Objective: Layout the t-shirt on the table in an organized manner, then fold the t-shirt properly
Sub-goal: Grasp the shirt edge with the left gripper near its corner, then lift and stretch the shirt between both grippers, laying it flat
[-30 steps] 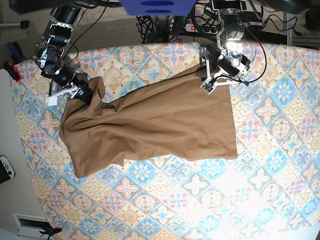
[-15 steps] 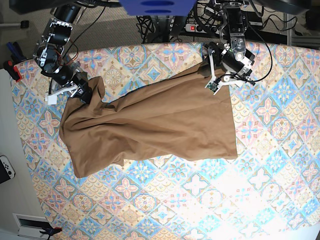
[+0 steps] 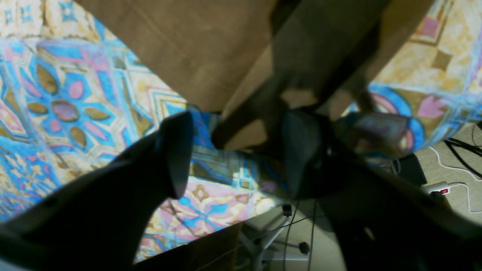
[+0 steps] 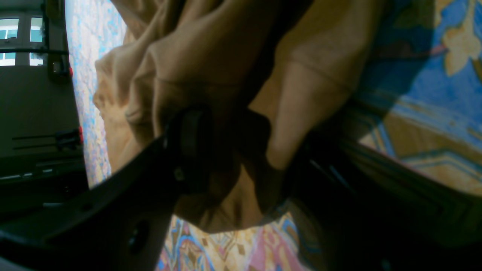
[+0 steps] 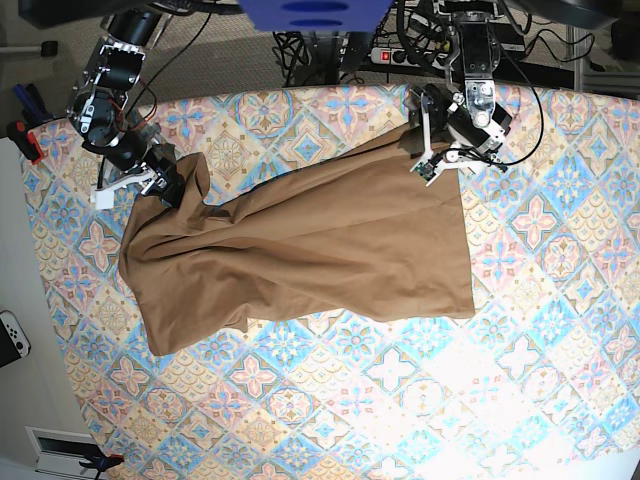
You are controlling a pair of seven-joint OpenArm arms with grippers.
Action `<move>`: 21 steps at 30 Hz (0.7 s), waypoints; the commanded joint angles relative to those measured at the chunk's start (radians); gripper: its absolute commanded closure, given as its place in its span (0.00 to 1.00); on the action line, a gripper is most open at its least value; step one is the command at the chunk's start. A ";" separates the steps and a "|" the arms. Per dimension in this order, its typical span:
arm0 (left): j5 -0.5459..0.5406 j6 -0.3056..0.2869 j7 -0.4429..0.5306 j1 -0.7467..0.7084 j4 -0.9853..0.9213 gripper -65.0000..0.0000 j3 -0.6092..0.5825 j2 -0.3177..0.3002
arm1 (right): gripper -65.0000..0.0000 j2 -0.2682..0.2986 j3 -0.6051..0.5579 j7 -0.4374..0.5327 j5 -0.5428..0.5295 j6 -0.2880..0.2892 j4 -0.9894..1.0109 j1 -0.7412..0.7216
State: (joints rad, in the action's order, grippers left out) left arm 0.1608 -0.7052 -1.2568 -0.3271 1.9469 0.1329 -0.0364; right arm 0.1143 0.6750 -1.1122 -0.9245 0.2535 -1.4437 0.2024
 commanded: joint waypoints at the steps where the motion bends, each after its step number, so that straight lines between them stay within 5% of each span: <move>1: 0.012 0.007 0.027 -0.002 -0.001 0.58 0.000 0.002 | 0.58 0.011 0.002 -0.010 0.015 -0.006 -0.010 0.001; 7: 0.015 0.007 0.027 -0.002 -0.004 1.00 0.000 0.002 | 0.58 0.011 0.002 -0.010 0.015 -0.006 -0.010 0.001; 15: 0.015 0.007 0.025 -0.002 0.003 1.00 0.000 0.002 | 0.59 0.011 0.002 -0.010 0.015 -0.006 -0.010 0.001; 21: 0.013 0.007 -0.053 -0.040 0.170 1.00 -0.005 -0.004 | 1.00 0.011 0.002 -0.010 0.015 -0.006 -0.010 -0.001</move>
State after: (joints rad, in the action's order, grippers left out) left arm 0.1715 -0.7006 -1.3109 -0.3733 2.1036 0.1310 -0.0395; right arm 0.1150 0.6750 -1.1217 -0.9024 0.2424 -1.4414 0.2066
